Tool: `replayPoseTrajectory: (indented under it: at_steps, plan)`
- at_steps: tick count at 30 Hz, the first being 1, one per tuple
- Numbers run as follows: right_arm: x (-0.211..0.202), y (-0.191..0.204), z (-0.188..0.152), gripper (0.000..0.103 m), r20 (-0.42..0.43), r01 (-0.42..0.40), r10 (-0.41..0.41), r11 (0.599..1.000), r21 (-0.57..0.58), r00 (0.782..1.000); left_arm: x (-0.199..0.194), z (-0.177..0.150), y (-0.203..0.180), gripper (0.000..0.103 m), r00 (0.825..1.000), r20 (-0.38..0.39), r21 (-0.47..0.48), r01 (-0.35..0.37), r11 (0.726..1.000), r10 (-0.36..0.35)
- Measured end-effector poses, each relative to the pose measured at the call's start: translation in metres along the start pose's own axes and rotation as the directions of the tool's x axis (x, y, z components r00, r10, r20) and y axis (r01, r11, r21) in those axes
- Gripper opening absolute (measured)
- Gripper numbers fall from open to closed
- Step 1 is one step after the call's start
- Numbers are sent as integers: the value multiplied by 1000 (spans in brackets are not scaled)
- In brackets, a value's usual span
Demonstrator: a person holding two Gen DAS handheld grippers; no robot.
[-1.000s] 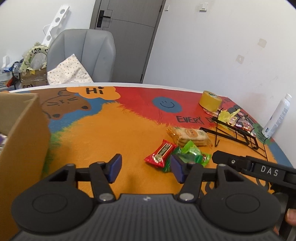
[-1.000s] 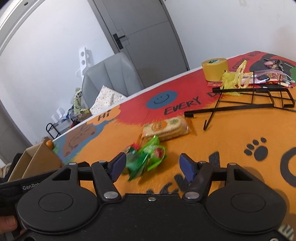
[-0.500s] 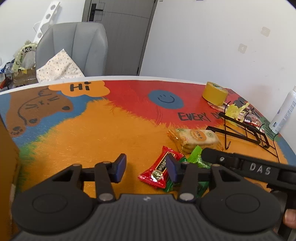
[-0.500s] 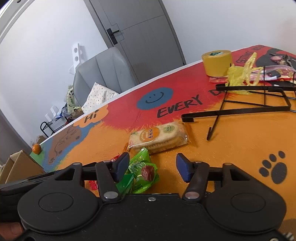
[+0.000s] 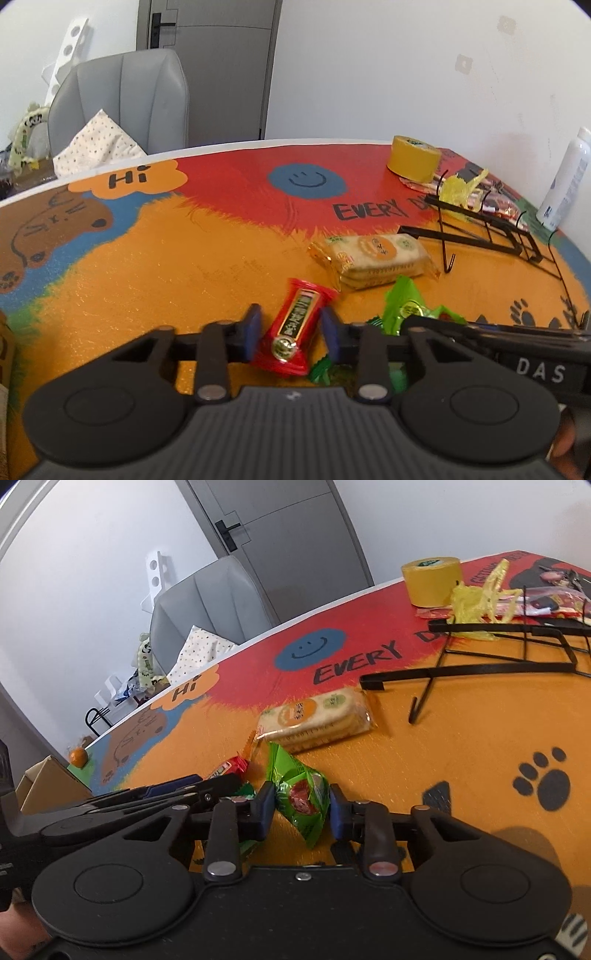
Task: Organize snacks
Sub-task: 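Grasp the red candy with the left tool while the right tool grasps a green candy, then carry both candies over the box and open both tools to drop them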
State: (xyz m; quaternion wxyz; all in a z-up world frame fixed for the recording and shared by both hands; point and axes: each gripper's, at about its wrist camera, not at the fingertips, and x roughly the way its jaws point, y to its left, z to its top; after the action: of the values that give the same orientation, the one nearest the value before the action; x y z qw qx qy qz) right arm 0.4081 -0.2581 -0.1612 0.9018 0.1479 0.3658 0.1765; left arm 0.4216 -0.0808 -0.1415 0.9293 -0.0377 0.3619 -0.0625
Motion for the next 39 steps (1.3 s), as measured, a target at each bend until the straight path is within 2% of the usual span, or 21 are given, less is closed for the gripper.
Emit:
replayPoseTrajectory:
  at_steps: [6,16,39]
  plan:
    - [-13,-3,-9,27,30,13,-14,1000,27,999,-12,-10,-2,18,1000,11,33,-2,999,1]
    - [-41,8,-15,26,79,23,-26,999,37,997,-67,-20,10,18,1000,24,-54,-18,998,19]
    - [-91,83,-14,26,155,-80,89,995,-63,984,-181,-18,38,18,987,151,-109,-40,993,56]
